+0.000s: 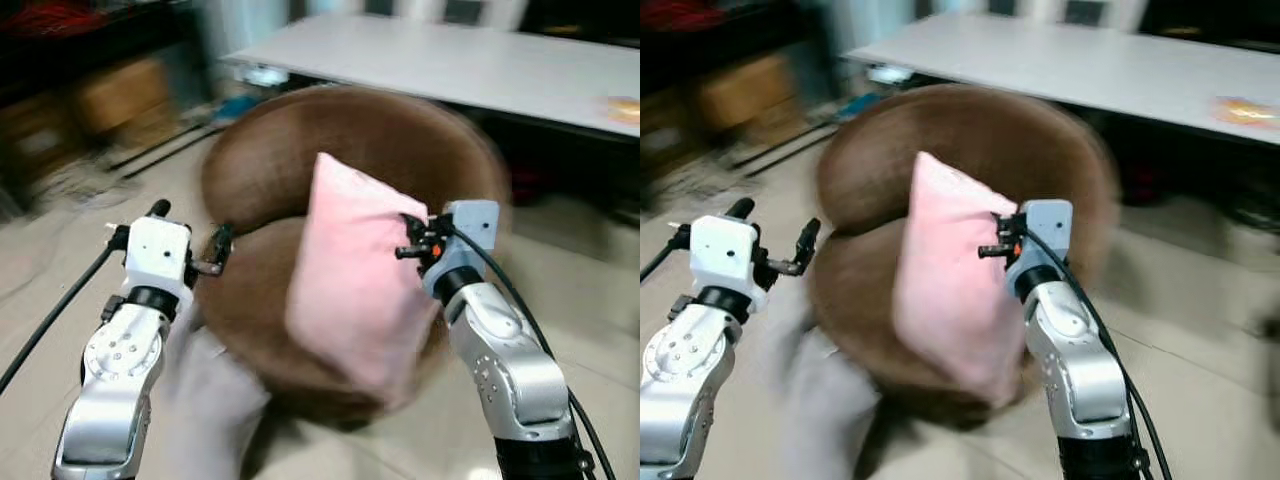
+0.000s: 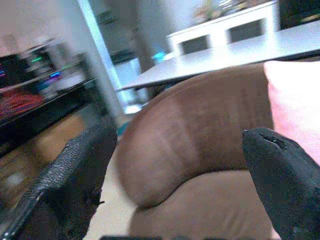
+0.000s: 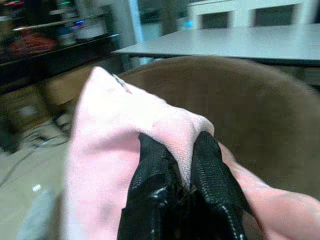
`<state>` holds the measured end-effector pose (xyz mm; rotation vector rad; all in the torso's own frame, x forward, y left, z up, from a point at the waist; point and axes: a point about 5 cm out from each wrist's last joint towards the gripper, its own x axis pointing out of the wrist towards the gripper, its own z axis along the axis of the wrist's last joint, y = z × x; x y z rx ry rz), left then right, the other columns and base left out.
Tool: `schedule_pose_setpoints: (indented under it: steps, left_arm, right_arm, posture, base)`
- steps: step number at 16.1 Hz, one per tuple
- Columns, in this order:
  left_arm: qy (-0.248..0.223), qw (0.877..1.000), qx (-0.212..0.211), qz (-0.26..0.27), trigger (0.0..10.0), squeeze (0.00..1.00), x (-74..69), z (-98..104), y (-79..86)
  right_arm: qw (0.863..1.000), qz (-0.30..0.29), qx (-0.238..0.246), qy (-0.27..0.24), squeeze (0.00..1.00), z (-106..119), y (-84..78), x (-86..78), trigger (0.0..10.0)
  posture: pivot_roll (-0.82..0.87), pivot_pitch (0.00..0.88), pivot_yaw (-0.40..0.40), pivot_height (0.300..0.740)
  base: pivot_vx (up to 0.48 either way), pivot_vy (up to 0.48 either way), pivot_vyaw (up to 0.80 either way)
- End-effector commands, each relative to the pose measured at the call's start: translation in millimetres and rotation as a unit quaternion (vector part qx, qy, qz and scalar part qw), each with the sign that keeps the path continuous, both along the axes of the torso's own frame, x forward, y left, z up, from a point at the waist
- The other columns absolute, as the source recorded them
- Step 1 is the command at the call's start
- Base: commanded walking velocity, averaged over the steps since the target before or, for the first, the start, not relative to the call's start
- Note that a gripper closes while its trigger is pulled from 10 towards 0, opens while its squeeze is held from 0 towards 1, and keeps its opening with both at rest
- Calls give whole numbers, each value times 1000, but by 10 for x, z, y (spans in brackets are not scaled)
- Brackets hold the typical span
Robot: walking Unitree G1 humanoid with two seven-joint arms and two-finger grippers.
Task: Move the pillow to the sofa from floor
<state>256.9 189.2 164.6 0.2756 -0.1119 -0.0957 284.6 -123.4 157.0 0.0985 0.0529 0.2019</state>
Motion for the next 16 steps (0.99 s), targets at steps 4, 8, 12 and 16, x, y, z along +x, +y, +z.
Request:
schedule_pose_setpoints:
  steps: [4,8,12,16]
  left_arm:
    - [0,1000,2,-10,10000,0,-6,1,-25]
    - [3,1000,4,-9,10000,0,7,-15,-29]
    - [7,1000,3,-11,10000,0,-4,-26,-28]
    - [6,1000,-1,-10,10000,0,-8,-23,-27]
  right_arm:
    - [999,-13,-12,-41,0,151,-58,10,10000]
    - [999,-16,-23,-44,0,159,-104,10,10000]
    - [998,-22,-34,-42,0,157,-137,29,10000]
    - [999,-18,-31,-36,0,148,-142,43,10000]
  posture:
    - [-20,0,53,740]
    - [-23,0,56,740]
    - [-19,0,52,740]
    - [-13,0,45,740]
  base:
    - [264,0,-147]
    - [253,0,0]
    - [121,0,0]
    - [256,0,-600]
